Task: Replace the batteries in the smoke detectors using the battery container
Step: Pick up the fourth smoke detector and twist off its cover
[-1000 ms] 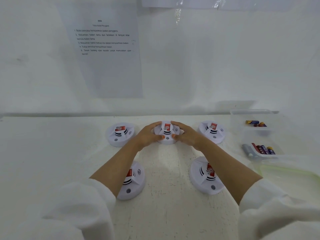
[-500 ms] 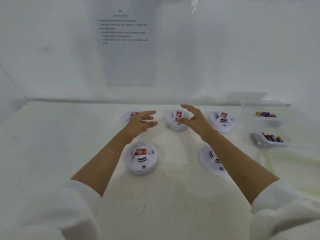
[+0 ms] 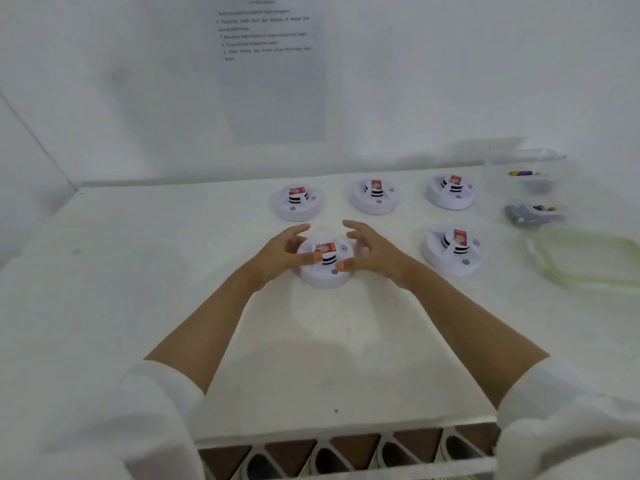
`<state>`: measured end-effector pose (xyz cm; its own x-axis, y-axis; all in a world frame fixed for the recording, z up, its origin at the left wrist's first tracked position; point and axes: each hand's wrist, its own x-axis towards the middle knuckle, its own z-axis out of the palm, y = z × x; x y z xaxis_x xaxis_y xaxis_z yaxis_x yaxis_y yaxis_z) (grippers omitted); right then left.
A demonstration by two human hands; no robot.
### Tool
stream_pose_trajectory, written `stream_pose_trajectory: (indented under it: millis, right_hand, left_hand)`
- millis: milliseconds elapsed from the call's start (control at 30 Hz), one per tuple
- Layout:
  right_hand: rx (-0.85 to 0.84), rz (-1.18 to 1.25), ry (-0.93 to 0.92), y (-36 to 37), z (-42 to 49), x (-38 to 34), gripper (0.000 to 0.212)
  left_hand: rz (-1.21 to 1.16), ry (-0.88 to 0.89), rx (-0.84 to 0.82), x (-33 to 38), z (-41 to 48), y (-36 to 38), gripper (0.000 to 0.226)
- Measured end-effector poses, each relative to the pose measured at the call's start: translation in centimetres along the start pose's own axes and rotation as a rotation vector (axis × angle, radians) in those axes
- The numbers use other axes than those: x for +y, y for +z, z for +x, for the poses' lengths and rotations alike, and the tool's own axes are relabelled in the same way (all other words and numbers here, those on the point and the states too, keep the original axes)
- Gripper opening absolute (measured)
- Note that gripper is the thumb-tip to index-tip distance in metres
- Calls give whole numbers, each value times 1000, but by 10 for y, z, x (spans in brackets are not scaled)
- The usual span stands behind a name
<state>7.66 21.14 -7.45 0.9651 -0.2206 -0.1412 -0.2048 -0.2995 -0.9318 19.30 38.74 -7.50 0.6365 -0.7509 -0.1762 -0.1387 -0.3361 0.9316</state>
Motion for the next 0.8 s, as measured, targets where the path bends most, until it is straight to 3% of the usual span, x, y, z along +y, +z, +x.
stream_pose_trajectory:
  millis: [167,300,367,467,667,800]
  right_hand:
    - [-2,-145,2,11,2,6,100]
    - [33,-293,6,13,9,11,103]
    - [51,-307,-4,13,10,12,101]
    - [61,-269,-32,14,7,9,97]
    - [96,-117,-78,1,-4,-3,91]
    - [134,-71,-91,-34,-15,-17,93]
  left_hand:
    - [110,76,-53,-2,-7,4,60]
    - [123,114,-55,-2,-7,4,55]
    - [116,110,-40,-7,-4,4,69]
    - [139,91,-1,-9,-4,4,113]
    - [119,116,2,10,2,9,102]
    - [125,193,-12,44,17,24,108]
